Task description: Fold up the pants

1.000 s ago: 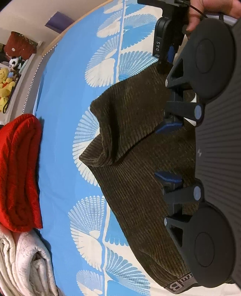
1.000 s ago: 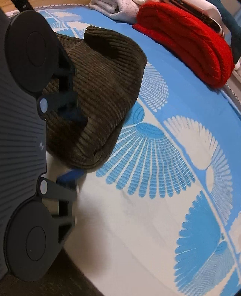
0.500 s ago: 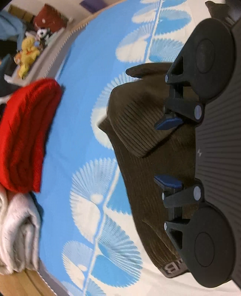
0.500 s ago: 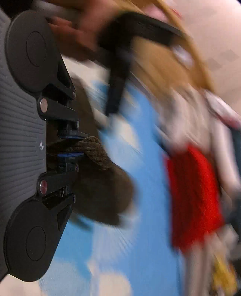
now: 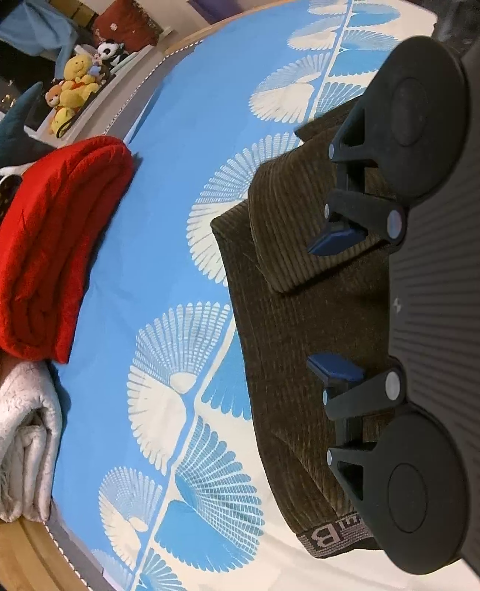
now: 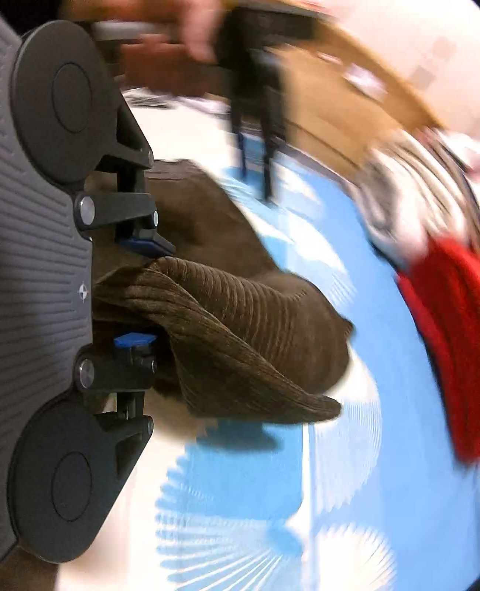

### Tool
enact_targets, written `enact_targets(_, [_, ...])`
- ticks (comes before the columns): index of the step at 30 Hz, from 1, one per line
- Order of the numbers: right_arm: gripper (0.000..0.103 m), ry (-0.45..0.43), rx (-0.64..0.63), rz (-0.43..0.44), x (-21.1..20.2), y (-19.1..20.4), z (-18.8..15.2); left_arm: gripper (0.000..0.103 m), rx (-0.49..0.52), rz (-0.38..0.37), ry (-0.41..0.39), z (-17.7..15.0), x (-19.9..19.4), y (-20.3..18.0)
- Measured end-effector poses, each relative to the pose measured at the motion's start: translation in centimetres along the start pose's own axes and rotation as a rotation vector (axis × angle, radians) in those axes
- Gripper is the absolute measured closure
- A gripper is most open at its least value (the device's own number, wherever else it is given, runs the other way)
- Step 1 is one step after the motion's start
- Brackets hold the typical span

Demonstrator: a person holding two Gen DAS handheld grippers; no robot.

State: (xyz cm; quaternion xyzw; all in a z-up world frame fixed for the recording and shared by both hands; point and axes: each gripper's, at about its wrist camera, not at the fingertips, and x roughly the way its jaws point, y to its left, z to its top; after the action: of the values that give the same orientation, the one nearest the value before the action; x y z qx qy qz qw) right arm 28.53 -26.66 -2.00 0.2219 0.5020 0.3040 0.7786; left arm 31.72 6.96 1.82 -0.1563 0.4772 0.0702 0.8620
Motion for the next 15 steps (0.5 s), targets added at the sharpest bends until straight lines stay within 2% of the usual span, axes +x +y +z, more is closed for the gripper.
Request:
enact_targets(5, [0.053, -0.059, 0.197, -0.099, 0.5, -3.8, 0.6, 0.037, 0.021, -0.01, 0.016, -0.4, 0.3, -0.8])
enact_targets(15, [0.054, -0.198, 0.521, -0.109, -1.4, -9.5, 1.7, 0.036, 0.065, -0.034, 0.036, -0.9, 0.8, -2.0])
